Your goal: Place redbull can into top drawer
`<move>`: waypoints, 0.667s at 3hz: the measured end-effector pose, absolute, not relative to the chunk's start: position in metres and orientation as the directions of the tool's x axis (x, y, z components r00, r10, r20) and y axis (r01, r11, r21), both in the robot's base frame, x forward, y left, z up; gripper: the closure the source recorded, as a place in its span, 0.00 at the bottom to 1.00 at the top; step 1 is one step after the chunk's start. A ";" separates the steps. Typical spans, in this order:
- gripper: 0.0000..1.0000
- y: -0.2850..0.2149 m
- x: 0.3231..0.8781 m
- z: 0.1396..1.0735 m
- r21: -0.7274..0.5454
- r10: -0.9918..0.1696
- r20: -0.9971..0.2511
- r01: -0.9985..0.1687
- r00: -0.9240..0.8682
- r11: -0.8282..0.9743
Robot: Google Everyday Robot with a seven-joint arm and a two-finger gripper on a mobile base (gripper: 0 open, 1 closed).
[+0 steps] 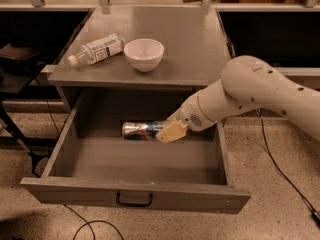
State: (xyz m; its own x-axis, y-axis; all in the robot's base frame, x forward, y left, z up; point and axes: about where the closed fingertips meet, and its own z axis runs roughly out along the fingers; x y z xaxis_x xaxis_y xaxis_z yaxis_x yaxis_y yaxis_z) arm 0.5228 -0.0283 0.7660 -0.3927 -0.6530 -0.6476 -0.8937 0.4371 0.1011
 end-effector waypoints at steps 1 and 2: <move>1.00 0.002 0.508 0.735 0.153 -0.669 -0.635 -0.912 -0.386 0.381; 0.81 0.025 0.501 0.718 0.184 -0.673 -0.627 -0.914 -0.392 0.361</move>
Offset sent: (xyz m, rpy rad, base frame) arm -0.0287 0.0791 -0.0674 0.0304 0.1203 0.0991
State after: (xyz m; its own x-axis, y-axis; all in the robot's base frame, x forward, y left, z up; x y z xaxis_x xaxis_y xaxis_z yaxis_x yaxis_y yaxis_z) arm 0.5008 0.0252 0.7180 -0.3919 -0.6729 -0.6275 -0.9143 0.3608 0.1841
